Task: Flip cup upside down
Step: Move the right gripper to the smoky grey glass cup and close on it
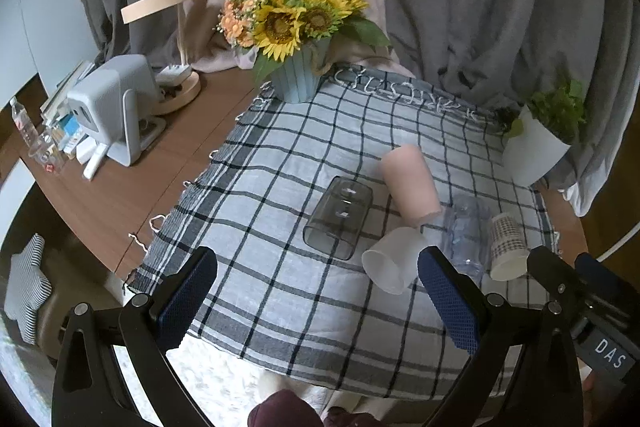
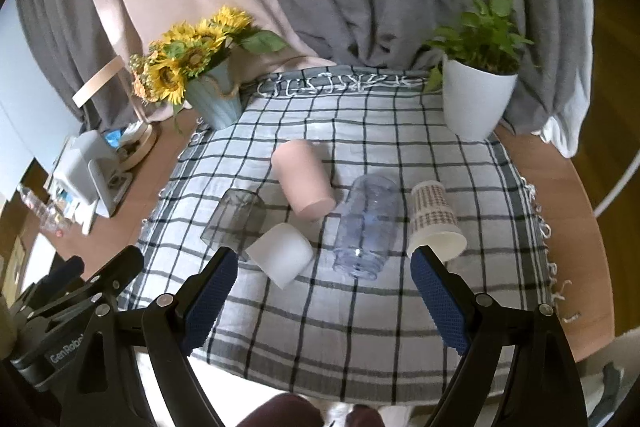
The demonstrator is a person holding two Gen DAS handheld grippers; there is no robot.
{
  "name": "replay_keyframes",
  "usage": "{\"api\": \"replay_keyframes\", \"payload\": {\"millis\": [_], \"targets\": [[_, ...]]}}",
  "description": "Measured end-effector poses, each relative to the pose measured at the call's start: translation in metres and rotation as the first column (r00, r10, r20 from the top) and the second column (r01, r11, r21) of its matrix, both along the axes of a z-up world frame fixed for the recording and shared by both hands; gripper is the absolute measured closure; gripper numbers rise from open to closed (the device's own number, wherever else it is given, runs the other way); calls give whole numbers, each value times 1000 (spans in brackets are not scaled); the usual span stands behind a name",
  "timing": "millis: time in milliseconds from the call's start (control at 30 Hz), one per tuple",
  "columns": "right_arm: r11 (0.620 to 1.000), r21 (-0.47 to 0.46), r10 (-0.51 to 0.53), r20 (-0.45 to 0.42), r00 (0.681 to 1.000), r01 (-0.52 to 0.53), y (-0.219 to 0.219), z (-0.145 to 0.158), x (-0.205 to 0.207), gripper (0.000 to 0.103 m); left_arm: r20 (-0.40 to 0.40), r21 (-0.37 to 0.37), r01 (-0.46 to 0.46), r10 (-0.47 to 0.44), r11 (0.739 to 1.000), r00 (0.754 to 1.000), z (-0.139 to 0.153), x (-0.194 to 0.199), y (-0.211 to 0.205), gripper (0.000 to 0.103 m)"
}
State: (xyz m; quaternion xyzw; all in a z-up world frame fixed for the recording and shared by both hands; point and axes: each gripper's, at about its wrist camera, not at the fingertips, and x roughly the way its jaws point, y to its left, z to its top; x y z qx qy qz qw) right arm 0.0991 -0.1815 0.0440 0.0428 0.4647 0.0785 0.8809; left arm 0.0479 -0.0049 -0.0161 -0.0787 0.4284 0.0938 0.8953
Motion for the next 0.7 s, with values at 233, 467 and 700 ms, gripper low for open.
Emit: {"api": "replay_keyframes", "payload": {"millis": [233,467,700], "targets": [[1000,1,3,-26,1000,-3,20,-12,20,14,-24,0,32,-32,999,999,-8,26,23,1],[999,-10,-48,-59,997,47,51,-24,39,14,-78,4,109,-108,994,991,-22,57,52,1],[998,-8,-59,-123,991,58,90,-42,65,14,-147,27,120,-115,992,982,-43,80,93,1]]}}
